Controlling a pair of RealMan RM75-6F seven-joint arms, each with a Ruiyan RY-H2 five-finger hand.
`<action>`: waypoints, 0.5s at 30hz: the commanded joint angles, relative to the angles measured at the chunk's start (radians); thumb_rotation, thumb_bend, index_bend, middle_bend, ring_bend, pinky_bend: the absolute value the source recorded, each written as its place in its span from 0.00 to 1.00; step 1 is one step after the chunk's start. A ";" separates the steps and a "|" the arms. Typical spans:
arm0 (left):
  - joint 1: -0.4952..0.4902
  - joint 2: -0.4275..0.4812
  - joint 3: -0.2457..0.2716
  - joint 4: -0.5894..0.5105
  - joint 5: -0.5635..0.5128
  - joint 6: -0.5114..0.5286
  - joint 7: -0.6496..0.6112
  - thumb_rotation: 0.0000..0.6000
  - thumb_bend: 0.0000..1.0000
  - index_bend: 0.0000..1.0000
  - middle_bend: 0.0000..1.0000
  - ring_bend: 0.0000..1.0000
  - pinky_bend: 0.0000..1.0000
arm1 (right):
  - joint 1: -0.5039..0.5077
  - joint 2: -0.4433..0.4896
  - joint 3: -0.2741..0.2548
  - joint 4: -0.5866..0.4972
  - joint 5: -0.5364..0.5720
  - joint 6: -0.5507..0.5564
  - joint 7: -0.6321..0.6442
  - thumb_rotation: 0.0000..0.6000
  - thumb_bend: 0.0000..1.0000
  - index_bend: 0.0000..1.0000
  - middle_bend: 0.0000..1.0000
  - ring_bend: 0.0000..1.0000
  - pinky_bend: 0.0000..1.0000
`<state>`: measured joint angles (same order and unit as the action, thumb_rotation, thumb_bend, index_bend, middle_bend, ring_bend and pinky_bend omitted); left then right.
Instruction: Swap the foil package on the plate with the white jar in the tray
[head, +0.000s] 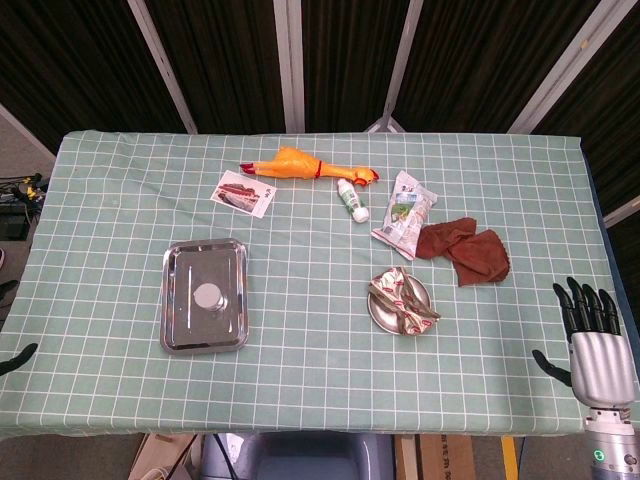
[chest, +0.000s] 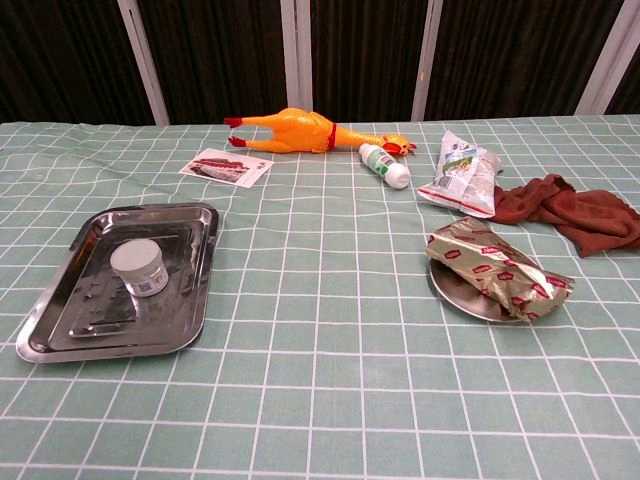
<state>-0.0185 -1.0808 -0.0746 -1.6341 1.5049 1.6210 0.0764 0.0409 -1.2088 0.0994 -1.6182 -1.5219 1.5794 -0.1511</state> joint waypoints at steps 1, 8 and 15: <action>0.003 0.003 0.004 -0.006 0.002 0.000 0.003 1.00 0.12 0.18 0.00 0.00 0.13 | -0.002 0.010 -0.005 -0.016 -0.001 -0.003 0.018 1.00 0.16 0.08 0.04 0.00 0.00; 0.014 0.008 0.003 -0.018 0.010 0.024 0.004 1.00 0.12 0.17 0.00 0.00 0.13 | -0.005 0.011 -0.006 -0.032 -0.005 0.003 0.038 1.00 0.16 0.08 0.04 0.00 0.00; 0.007 0.003 0.005 -0.013 0.008 0.004 0.017 1.00 0.12 0.17 0.00 0.00 0.13 | -0.003 0.026 -0.012 -0.050 0.000 -0.016 0.093 1.00 0.16 0.08 0.04 0.00 0.00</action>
<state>-0.0113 -1.0773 -0.0697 -1.6473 1.5126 1.6258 0.0928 0.0375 -1.1838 0.0884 -1.6667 -1.5223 1.5645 -0.0588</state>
